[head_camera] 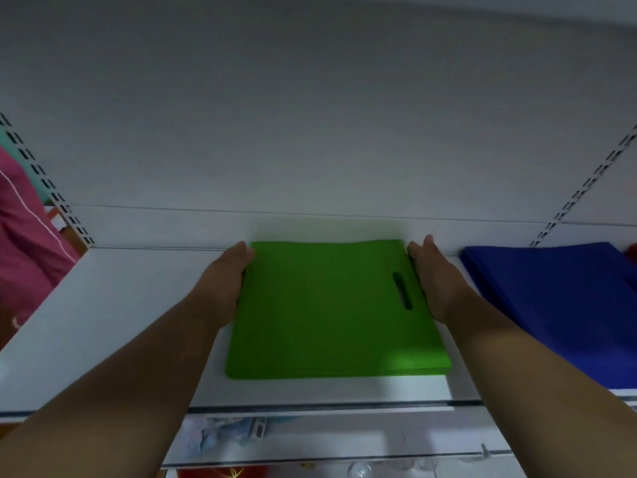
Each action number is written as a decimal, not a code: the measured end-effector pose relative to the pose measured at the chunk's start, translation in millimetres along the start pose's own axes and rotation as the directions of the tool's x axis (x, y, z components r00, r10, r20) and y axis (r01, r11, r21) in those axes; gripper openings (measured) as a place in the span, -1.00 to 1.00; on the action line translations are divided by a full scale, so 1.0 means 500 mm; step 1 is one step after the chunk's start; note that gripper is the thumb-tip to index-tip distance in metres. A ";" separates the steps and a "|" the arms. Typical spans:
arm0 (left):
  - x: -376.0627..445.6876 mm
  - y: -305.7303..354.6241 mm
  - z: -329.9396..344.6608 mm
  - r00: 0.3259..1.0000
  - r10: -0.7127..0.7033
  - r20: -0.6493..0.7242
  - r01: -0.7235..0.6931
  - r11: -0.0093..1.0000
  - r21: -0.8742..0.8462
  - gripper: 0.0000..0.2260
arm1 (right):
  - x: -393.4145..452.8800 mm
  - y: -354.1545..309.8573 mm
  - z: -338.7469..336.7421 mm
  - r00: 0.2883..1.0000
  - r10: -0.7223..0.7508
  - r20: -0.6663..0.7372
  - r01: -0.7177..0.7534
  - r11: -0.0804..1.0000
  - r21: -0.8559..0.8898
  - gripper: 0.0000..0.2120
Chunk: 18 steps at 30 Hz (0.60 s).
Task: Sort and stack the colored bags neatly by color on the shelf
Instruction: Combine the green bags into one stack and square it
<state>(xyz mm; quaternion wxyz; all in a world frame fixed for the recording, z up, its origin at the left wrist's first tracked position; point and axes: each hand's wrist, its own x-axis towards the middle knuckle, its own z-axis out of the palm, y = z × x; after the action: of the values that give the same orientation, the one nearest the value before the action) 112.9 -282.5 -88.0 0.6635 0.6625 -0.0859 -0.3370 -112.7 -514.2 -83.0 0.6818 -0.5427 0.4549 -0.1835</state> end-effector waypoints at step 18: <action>-0.186 -0.084 -0.089 0.988 0.148 0.041 -0.153 0.944 0.293 -0.53 | -0.202 0.112 -0.071 0.930 -0.354 0.096 0.363 0.855 -0.371 -0.59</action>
<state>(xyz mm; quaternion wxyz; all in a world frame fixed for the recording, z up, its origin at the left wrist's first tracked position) 53.5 -189.6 -101.4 0.5800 0.7425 -0.1917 -0.2749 -207.8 -440.3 -91.0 0.5220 -0.7424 0.3646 -0.2082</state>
